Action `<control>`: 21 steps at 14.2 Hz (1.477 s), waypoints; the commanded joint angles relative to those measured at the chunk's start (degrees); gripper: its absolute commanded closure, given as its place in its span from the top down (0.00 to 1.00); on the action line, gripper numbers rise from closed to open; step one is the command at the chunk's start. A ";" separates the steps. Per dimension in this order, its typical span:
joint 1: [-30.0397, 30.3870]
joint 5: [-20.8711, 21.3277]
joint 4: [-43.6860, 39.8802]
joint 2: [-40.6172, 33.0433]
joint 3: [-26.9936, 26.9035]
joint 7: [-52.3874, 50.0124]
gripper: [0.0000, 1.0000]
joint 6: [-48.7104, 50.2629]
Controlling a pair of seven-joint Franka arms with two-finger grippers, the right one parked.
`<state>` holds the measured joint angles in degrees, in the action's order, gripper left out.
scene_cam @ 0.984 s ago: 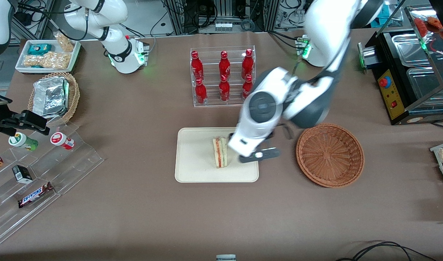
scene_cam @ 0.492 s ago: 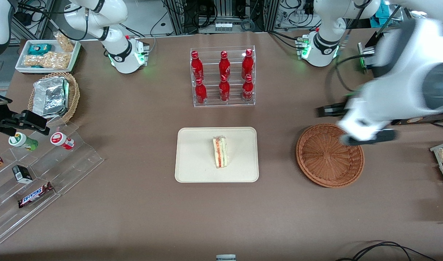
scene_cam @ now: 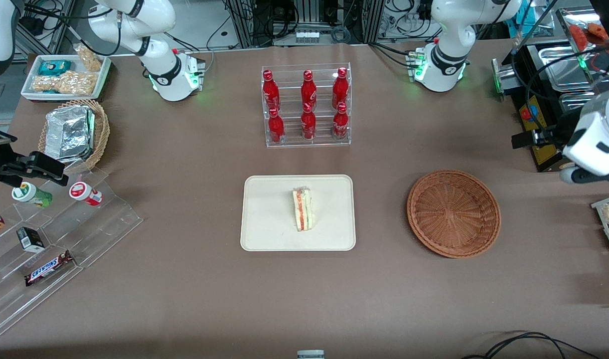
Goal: Place sandwich from basket to tray
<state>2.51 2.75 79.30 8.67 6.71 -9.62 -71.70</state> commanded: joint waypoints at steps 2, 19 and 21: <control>5.84 -1.16 7.10 -7.26 3.66 6.36 1.00 -4.50; 4.26 -0.82 6.74 -9.55 6.30 2.76 1.00 -11.18; 4.35 -0.73 6.92 -9.46 6.21 3.11 1.00 -11.18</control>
<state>6.66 1.86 85.95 0.00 13.01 -6.25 -82.43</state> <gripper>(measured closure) 0.000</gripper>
